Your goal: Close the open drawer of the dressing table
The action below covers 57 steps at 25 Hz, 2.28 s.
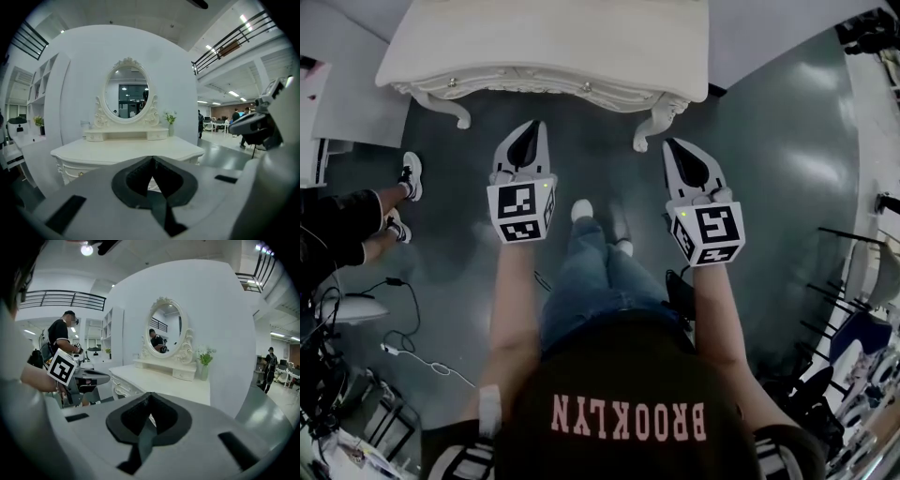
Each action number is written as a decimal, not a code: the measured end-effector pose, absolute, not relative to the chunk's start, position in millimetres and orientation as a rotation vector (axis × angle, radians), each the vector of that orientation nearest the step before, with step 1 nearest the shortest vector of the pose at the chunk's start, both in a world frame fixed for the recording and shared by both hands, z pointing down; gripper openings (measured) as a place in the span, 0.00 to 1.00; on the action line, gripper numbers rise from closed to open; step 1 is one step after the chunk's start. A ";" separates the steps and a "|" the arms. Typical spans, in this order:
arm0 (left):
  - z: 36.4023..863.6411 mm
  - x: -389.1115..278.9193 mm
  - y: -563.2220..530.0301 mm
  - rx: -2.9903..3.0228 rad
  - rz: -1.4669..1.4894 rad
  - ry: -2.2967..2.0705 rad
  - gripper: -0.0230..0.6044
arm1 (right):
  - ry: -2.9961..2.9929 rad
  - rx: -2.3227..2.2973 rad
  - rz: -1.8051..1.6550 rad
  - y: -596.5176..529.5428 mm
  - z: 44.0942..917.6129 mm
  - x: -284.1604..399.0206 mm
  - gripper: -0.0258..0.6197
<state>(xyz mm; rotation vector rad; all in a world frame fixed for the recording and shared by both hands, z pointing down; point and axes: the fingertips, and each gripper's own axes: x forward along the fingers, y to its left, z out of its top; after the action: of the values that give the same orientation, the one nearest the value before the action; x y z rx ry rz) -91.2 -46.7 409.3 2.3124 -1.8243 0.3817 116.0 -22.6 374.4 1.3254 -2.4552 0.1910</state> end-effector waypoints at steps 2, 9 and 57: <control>396.4 -85.3 -34.8 2.325 0.373 -1.844 0.04 | -2.476 1.313 0.168 -13.7 364.3 118.0 0.03; 354.1 -72.0 0.5 2.346 0.354 -1.913 0.04 | -2.537 1.301 0.110 7.0 333.7 125.4 0.03; 192.2 -45.9 -6.8 2.573 0.097 -1.954 0.04 | -2.621 1.455 -0.165 0.7 197.9 139.5 0.03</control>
<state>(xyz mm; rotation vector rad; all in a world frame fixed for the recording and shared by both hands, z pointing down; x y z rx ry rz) -45.9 -6.8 192.2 2.5728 -1.9539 0.0970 139.5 0.7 197.9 1.4546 -2.6211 -0.1652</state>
